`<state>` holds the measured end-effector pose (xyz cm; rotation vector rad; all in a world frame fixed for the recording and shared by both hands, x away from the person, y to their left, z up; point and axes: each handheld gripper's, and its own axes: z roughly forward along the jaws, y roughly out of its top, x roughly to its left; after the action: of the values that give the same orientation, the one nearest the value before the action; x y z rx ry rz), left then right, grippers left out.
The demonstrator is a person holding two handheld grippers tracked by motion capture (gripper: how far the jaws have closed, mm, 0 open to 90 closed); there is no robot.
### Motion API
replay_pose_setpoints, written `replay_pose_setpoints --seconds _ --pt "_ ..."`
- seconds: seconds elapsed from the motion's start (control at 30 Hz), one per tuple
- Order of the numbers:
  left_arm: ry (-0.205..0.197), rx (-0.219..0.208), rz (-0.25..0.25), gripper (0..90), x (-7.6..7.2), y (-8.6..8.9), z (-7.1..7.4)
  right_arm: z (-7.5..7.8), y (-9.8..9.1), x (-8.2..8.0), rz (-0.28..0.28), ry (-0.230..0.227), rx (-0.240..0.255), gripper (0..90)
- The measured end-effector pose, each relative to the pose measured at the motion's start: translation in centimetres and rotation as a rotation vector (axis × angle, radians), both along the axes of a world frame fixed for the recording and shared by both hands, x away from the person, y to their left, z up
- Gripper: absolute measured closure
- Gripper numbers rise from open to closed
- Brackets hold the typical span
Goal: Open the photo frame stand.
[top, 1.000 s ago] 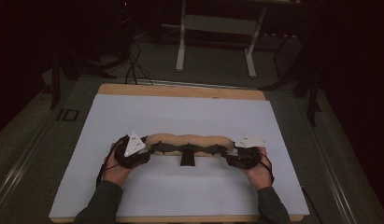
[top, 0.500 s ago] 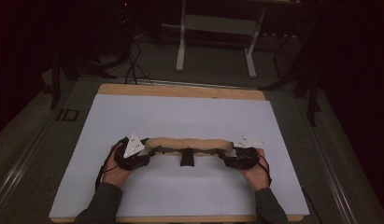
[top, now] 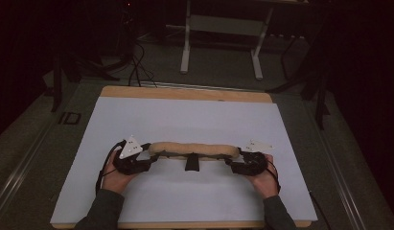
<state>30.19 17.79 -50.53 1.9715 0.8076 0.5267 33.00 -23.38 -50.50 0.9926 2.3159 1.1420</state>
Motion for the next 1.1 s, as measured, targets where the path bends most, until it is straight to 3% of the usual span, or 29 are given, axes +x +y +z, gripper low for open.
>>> replay_pose_setpoints --seconds 0.13,0.47,0.67,0.93,1.1 --pt "0.021 -0.018 -0.017 45.2 -0.2 0.4 0.2 0.4 -0.6 -0.3 -0.040 0.010 0.004 35.2" --pt "0.031 -0.083 -0.008 44.5 -0.5 1.6 0.6 1.4 -1.1 -0.9 -0.035 0.039 0.019 35.8" --pt "0.049 -0.162 0.008 44.3 -0.5 2.3 1.1 2.2 -1.6 -1.4 -0.025 0.046 0.045 38.6" --pt "0.065 -0.268 0.062 44.0 -0.4 3.3 1.9 2.4 -1.3 -2.0 0.047 0.072 0.016 48.3" --pt "0.071 -0.333 0.082 44.1 -0.3 3.9 2.3 2.4 -1.3 -2.2 0.054 0.082 0.007 49.7"
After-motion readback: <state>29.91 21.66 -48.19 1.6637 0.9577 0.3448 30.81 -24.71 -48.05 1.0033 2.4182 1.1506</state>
